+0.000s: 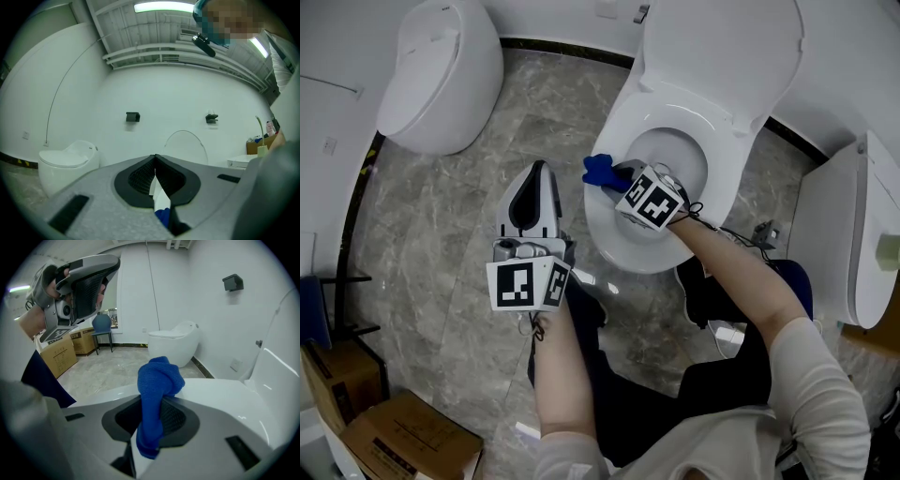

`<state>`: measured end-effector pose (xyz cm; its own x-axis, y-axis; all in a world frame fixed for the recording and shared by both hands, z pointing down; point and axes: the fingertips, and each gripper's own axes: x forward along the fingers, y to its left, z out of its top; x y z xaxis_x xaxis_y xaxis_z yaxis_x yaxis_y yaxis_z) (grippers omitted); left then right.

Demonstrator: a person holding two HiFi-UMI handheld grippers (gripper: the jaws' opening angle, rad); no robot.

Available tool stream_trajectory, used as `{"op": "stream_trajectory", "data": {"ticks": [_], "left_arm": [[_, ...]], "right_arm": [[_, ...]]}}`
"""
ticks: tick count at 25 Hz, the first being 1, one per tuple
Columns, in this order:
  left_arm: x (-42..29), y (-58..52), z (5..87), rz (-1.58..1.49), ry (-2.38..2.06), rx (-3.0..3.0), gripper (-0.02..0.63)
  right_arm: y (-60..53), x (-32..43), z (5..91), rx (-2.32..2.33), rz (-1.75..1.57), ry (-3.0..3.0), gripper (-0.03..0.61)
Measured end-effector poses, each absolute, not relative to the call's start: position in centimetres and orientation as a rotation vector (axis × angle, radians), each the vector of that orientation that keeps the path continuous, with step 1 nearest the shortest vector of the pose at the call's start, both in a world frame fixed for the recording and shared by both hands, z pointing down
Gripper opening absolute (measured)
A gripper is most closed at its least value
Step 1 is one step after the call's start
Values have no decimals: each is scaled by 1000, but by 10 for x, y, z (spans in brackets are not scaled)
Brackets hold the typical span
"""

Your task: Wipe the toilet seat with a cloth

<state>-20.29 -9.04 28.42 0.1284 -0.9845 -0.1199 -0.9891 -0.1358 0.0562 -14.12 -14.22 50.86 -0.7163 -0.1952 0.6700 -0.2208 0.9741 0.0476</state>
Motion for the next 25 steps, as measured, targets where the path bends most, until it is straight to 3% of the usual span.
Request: {"op": "stream_trajectory", "data": {"ticks": [25], "left_arm": [[-193,-91,289,173,2003,-2384,9]], "right_arm": [[-107,-145,505,191,-34,-2374,89]]}}
